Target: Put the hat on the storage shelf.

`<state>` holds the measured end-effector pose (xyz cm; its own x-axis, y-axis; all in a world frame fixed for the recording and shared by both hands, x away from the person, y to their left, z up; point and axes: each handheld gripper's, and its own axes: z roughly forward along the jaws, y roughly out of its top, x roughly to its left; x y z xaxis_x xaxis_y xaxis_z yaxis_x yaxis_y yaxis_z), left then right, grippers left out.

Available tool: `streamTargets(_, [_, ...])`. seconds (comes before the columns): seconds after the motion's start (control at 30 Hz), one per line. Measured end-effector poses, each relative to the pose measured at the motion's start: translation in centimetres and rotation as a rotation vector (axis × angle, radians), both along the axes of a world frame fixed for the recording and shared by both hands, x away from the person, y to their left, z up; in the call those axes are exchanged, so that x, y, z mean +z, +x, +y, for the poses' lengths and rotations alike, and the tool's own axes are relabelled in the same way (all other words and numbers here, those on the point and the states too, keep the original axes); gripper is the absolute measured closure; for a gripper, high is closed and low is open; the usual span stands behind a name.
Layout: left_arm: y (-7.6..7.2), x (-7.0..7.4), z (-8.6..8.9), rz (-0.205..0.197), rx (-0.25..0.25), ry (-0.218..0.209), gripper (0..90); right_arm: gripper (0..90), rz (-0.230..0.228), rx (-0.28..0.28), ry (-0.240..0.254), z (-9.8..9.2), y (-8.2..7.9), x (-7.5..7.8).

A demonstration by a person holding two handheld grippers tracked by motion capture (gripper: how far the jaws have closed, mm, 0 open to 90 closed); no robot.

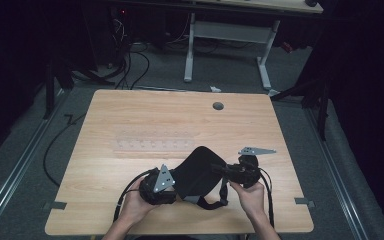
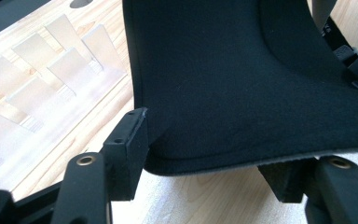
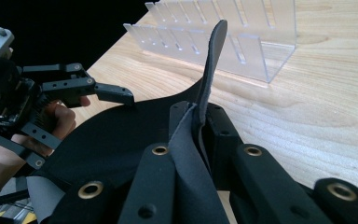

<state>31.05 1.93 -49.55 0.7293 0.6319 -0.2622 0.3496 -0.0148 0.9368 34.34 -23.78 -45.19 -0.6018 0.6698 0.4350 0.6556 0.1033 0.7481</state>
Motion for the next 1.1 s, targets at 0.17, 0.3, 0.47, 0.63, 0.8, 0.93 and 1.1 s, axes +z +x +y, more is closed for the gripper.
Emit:
streamTargets(0.17, [0.0,0.3,0.3,0.012,-0.015,-0.003,44.7,82.8,0.01,0.006,0.007,0.3,0.0,-0.1])
streamTargets(0.3, [-0.1,0.6,0.1,0.016,-0.027,-0.007,44.9,82.8,0.015,0.025,0.019,0.9,-0.1,-0.1])
streamTargets(0.47, [-0.3,0.8,0.1,0.012,-0.048,0.009,50.1,82.6,0.016,0.031,0.017,1.4,-0.1,-0.1])
streamTargets(0.63, [-0.5,0.9,0.4,0.042,-0.087,-0.006,67.5,78.9,0.031,0.04,0.064,0.9,0.0,-0.2])
streamTargets(0.8, [-0.7,1.0,0.5,0.059,-0.128,-0.013,79.9,77.7,0.022,0.034,0.031,0.9,0.1,-0.3])
streamTargets(0.93, [-1.1,1.5,0.7,0.059,-0.169,-0.027,85.4,74.5,0.027,0.038,0.048,0.7,0.3,-0.4])
streamTargets(1.1, [-1.3,1.9,0.7,0.079,-0.201,-0.037,86.6,65.7,0.013,0.028,0.072,0.3,0.4,-0.3])
